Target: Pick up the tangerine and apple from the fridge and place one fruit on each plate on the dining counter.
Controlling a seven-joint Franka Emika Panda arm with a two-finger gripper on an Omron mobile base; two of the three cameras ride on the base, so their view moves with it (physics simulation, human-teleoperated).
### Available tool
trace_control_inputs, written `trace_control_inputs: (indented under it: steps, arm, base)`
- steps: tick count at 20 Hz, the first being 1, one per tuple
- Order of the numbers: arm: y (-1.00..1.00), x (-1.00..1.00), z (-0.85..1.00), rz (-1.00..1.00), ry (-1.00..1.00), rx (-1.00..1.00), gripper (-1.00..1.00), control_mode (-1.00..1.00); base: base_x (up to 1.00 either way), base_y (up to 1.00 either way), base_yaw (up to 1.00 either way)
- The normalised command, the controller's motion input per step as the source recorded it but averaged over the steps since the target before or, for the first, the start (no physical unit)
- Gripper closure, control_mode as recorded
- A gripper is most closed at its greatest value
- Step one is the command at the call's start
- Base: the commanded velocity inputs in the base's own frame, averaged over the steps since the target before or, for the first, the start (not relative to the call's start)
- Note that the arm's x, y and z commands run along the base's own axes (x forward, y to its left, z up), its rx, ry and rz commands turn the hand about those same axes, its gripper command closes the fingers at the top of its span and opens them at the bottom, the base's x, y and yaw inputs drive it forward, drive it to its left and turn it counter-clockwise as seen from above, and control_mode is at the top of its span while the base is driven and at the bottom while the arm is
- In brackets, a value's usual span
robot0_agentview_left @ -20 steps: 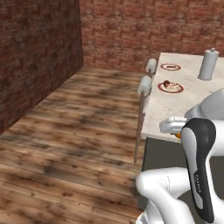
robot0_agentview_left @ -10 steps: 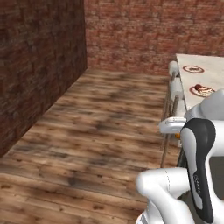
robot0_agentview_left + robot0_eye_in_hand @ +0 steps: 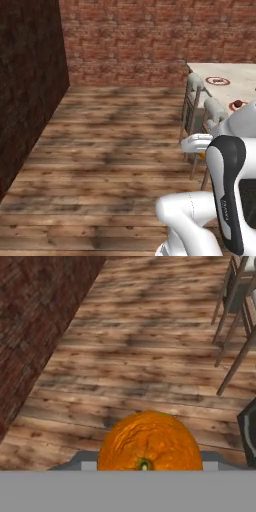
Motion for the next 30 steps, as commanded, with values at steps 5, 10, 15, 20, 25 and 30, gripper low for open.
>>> trace_control_inputs:
  steps: [5, 10, 15, 20, 25, 30]
  arm:
    - [0.0, 0.0, 0.0, 0.0, 0.0, 0.0, 1.0, 1.0]
    - [0.0, 0.0, 0.0, 0.0, 0.0, 0.0, 1.0, 1.0]
    - [0.0, 0.0, 0.0, 0.0, 0.0, 0.0, 1.0, 1.0]
    - [0.0, 0.0, 0.0, 0.0, 0.0, 0.0, 1.0, 1.0]
    - [0.0, 0.0, 0.0, 0.0, 0.0, 0.0, 1.0, 1.0]
    - [0.0, 0.0, 0.0, 0.0, 0.0, 0.0, 1.0, 1.0]
  base:
    - [1.0, 1.0, -0.44]
    - [1.0, 0.95, -0.54]
    - [1.0, 0.89, -0.62]
    - [1.0, 0.97, -0.58]
    - [1.0, 1.0, -0.54]
    - [1.0, 0.99, -0.57]
